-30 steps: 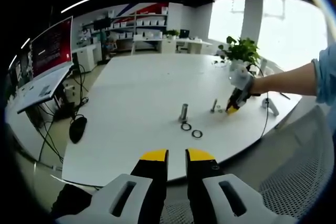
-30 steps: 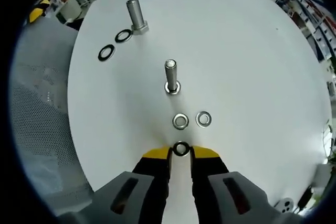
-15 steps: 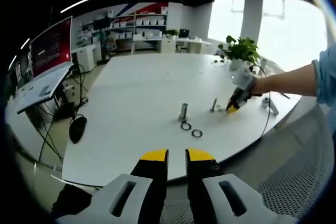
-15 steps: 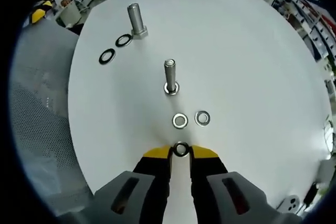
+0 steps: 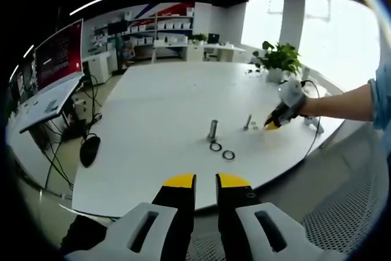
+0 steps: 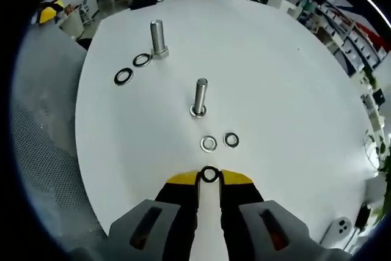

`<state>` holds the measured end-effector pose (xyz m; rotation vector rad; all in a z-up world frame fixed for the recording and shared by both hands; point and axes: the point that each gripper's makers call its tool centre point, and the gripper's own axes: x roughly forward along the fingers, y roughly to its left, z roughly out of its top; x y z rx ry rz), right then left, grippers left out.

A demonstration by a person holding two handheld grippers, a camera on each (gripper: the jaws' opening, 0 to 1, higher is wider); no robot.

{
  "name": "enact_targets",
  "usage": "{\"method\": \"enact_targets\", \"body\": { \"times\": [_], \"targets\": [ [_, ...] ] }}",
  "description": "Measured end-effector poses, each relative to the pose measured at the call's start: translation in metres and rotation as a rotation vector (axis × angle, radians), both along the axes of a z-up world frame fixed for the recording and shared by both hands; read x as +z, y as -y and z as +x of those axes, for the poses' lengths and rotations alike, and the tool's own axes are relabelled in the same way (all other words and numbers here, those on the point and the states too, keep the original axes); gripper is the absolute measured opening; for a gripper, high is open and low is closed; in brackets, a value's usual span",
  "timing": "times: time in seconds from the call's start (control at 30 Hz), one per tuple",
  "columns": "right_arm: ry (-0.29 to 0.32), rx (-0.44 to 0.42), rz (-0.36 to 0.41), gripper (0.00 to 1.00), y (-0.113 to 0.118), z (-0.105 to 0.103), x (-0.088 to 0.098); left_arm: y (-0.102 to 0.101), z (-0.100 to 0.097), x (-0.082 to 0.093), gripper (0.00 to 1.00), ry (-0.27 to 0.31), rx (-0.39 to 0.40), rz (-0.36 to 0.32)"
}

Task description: Place the washer onto the threaded stud by aligning its center hole with the stud, sliding it down to the base, and recovering from edge contact or off-axis alignment until the washer reaches the visible bottom stop.

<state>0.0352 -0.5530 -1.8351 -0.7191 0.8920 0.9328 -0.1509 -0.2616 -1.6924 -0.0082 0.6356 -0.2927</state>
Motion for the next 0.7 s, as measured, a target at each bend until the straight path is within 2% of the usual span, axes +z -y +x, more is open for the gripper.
{"method": "enact_targets", "body": {
  "times": [0.13, 0.23, 0.27, 0.43, 0.7],
  "targets": [
    [0.002, 0.001, 0.018, 0.13, -0.003, -0.003, 0.009, 0.0, 0.0, 0.0, 0.11, 0.001, 0.0, -0.001],
    [-0.035, -0.031, 0.082, 0.13, -0.012, -0.005, 0.018, 0.0, 0.0, 0.0, 0.11, 0.002, 0.0, -0.001],
    [-0.037, -0.03, 0.081, 0.13, -0.012, -0.005, 0.02, 0.0, 0.0, 0.0, 0.11, 0.002, 0.0, -0.001],
    [-0.033, -0.013, 0.095, 0.14, -0.023, -0.005, 0.029, 0.0, 0.0, 0.001, 0.11, 0.004, 0.002, -0.002],
    [0.012, 0.013, 0.117, 0.14, -0.039, 0.001, 0.045, 0.0, 0.0, 0.001, 0.11, 0.007, 0.004, -0.004]
  ]
}}
